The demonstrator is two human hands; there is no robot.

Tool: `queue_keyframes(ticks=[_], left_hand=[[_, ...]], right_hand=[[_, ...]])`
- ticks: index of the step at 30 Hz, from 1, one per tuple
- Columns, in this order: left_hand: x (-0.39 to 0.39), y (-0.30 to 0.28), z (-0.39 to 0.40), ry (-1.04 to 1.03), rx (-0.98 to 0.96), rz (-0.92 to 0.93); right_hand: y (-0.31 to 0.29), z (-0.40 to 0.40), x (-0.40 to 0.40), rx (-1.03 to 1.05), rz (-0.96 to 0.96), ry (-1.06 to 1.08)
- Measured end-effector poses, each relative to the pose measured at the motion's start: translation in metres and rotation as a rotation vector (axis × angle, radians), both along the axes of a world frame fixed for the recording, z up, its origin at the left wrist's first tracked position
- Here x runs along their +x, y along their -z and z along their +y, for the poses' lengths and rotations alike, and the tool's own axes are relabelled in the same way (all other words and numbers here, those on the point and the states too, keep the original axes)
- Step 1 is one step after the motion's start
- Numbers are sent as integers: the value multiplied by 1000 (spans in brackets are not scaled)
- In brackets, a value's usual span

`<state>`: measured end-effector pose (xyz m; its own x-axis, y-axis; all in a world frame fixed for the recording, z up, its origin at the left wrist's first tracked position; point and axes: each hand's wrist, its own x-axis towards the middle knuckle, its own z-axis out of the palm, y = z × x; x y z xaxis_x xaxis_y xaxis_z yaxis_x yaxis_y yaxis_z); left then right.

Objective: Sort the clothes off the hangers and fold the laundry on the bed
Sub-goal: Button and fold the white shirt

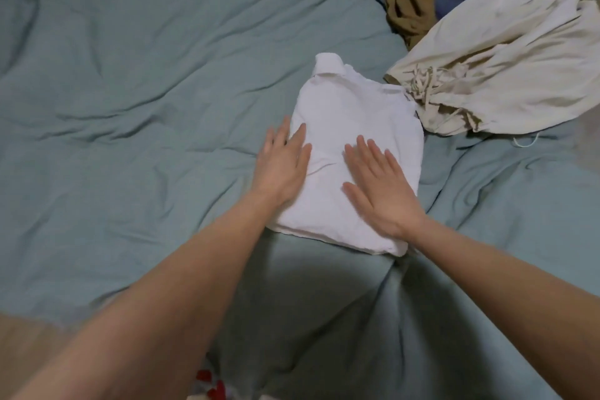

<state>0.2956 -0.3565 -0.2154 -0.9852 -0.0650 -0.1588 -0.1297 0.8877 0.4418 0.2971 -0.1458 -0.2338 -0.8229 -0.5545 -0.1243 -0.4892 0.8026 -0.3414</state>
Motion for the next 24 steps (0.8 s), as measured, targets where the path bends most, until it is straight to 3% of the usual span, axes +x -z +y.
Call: queue_keyframes(ticks=[7,13,15,19,24], left_hand=[[-38,35,14,31,-124,-283],[-57,36,25,-107,-130,-184],[-72,35,21,-238,-25,-98],[-101,37,5,-517,397,-42],[-106,25,1,-515,694,-87]], right_hand=[[32,-9,-76,163,-25,133],[40,-20,-135,136,15,289],[39,-27,-154,138,-45,335],[31,-31,-183,87,-128,378],[10,-31,-184,-72,-287,363]])
